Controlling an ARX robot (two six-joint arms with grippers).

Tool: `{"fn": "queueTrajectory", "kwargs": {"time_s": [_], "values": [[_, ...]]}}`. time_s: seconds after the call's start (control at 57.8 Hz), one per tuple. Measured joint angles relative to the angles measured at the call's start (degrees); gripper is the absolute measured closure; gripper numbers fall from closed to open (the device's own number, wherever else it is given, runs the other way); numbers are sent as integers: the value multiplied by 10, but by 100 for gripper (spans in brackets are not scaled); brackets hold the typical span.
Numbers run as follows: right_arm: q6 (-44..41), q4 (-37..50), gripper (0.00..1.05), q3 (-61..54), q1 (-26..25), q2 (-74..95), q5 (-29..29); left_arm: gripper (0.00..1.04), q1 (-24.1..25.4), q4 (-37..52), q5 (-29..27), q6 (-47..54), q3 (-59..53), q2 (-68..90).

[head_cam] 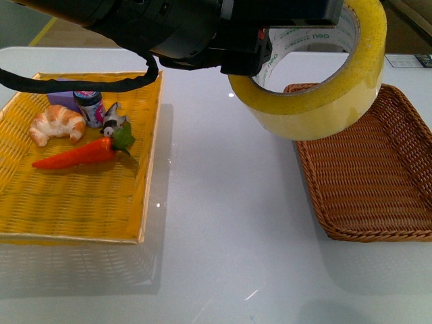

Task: Move tape to another basket

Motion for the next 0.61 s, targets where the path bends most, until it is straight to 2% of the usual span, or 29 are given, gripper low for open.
{"fn": "queueTrajectory", "kwargs": {"time_s": [0.087, 0.294, 0.606], "values": [[16, 87, 9, 0, 10, 68, -20, 89, 0, -2, 2, 0, 0, 0], [32, 213, 9, 1, 38, 159, -46, 89, 6, -9, 10, 0, 0, 0], [38, 269, 9, 21, 80, 232, -54, 89, 11, -10, 15, 0, 0, 0]]}}
